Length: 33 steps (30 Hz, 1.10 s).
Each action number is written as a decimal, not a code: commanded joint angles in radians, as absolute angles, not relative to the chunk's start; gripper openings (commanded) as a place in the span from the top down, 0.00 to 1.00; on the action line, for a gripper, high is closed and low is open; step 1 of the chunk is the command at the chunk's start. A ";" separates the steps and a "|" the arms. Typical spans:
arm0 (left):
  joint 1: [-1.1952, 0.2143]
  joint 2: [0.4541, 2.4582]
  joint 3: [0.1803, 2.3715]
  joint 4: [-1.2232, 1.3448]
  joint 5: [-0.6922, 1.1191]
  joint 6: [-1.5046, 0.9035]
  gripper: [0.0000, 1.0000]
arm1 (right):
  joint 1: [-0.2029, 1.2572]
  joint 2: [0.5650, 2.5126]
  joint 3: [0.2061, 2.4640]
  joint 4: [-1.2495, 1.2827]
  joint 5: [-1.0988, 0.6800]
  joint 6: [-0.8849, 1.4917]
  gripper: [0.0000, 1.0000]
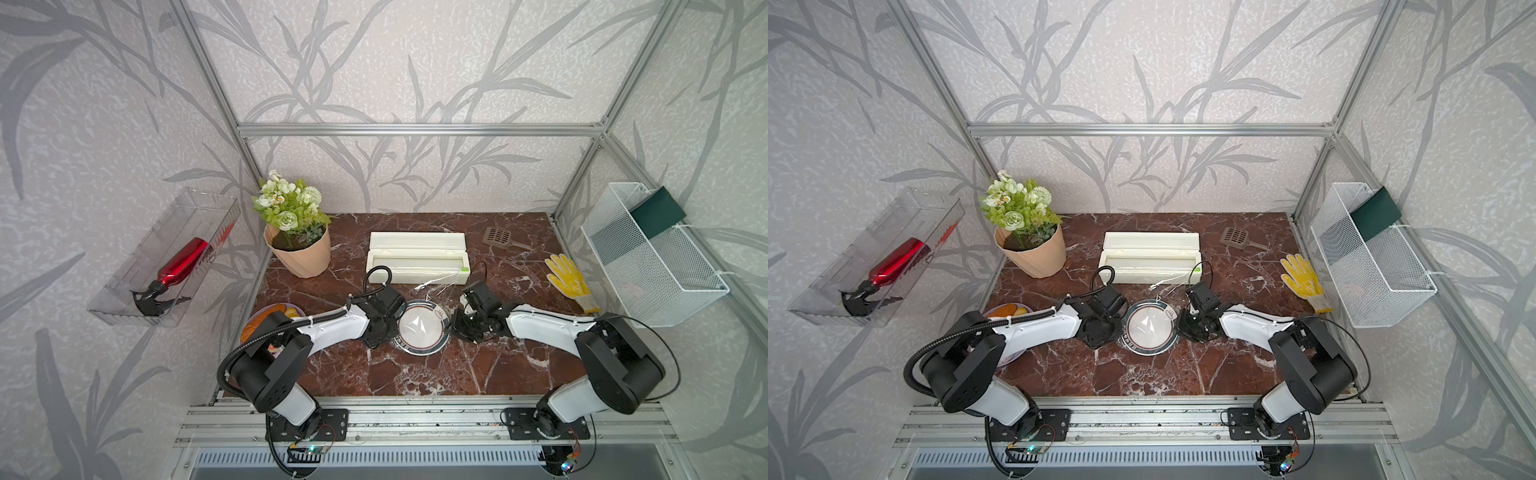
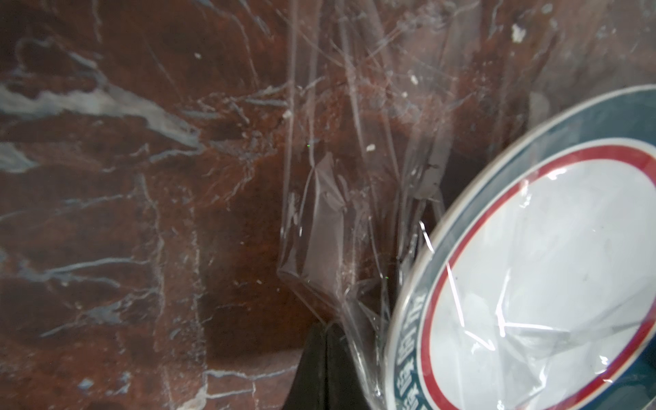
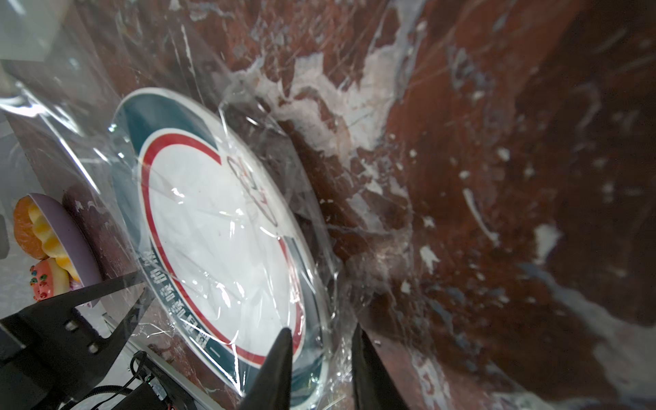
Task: Wrap the plate with plastic wrap
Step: Cover the plate with plastic wrap, then pick up the plate at the center of the board.
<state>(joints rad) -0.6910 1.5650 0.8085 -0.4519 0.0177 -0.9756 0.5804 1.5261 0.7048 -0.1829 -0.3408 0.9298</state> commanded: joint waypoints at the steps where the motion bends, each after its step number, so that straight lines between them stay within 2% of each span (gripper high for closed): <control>1: -0.686 1.552 0.794 -0.474 -0.008 -0.965 1.00 | 0.581 1.535 0.718 -0.174 -0.330 0.914 0.70; 10: -0.685 1.571 0.790 -0.446 0.007 -0.967 1.00 | 0.581 1.617 0.710 -0.028 -0.413 0.950 0.73; 12: -0.685 1.572 0.790 -0.438 0.016 -0.967 1.00 | 0.579 1.632 0.703 0.012 -0.428 0.962 0.79; 15: -0.685 1.566 0.788 -0.436 0.020 -0.965 1.00 | 0.572 1.640 0.683 0.056 -0.440 0.973 0.98; 16: -0.684 1.564 0.788 -0.438 0.016 -0.963 1.00 | 0.568 1.637 0.674 0.067 -0.441 0.974 1.00; 22: -0.669 1.532 0.812 -0.545 -0.059 -0.961 1.00 | 0.549 1.590 0.630 0.066 -0.420 0.973 1.00; 33: -0.570 1.340 0.744 -0.624 -0.016 -0.983 0.81 | 0.531 1.532 0.601 0.068 -0.408 0.973 1.00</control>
